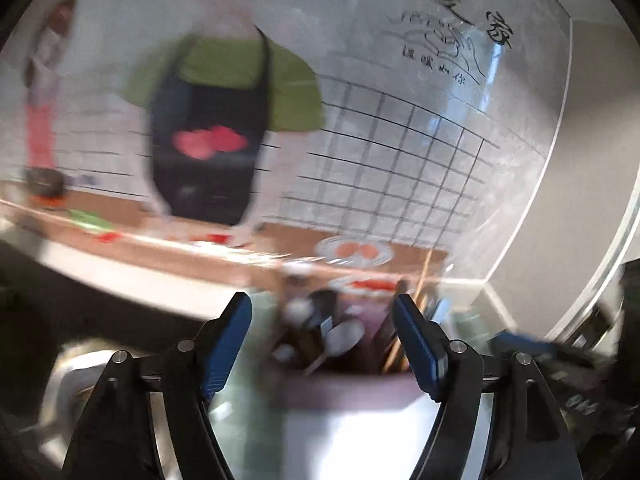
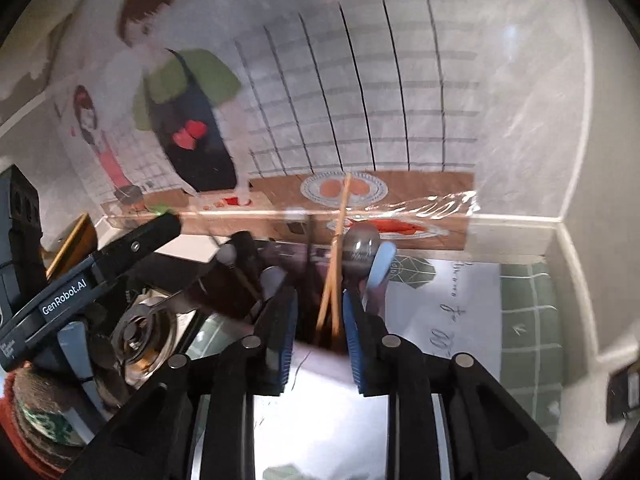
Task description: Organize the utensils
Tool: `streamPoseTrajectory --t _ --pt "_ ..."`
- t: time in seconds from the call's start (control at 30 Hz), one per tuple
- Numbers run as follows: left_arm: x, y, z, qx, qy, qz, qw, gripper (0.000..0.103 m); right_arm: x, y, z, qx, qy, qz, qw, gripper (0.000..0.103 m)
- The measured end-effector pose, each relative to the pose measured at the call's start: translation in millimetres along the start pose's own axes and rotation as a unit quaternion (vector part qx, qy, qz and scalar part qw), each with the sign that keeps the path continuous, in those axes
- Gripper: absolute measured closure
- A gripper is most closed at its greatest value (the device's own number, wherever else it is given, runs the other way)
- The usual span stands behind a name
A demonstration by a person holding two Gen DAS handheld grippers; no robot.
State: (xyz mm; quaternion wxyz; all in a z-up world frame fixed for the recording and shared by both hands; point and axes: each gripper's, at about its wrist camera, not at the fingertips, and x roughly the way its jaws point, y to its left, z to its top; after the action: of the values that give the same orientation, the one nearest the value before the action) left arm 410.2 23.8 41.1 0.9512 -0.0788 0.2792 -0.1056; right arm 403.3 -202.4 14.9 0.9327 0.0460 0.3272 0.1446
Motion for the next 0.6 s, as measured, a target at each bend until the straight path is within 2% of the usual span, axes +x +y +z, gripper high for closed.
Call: streamPoseTrajectory --t 0.1,0.17,0.27,0.43,0.53,0.6 --pt "-51 4 -30 0.02 -0.006 0.024 0.9995 0.03 -47 25 -30 -0.032 -0.051 -0.014 0.998 0.067" --pt "-81 2 -54 0.043 -0.009 0.038 0.9983 0.03 -68 38 -47 -0.04 -0.065 -0.023 0.997 0.062" --pt "-113 -3 -89 0.069 -0.004 0.082 0.9943 0.03 -87 53 -78 -0.029 -0.057 -0.031 0.997 0.061" --pt "-143 -6 -129 0.072 0.035 0.064 0.9947 0.03 -101 73 -127 -0.008 -0.029 -0.059 0.998 0.061" --pt "-155 -10 -146 0.094 0.036 0.087 0.9911 0.03 -111 85 -148 -0.005 -0.037 -0.075 0.997 0.061" --pt "-162 -11 -151 0.092 0.037 0.089 0.991 0.03 -117 92 -158 -0.005 -0.04 -0.079 0.996 0.061"
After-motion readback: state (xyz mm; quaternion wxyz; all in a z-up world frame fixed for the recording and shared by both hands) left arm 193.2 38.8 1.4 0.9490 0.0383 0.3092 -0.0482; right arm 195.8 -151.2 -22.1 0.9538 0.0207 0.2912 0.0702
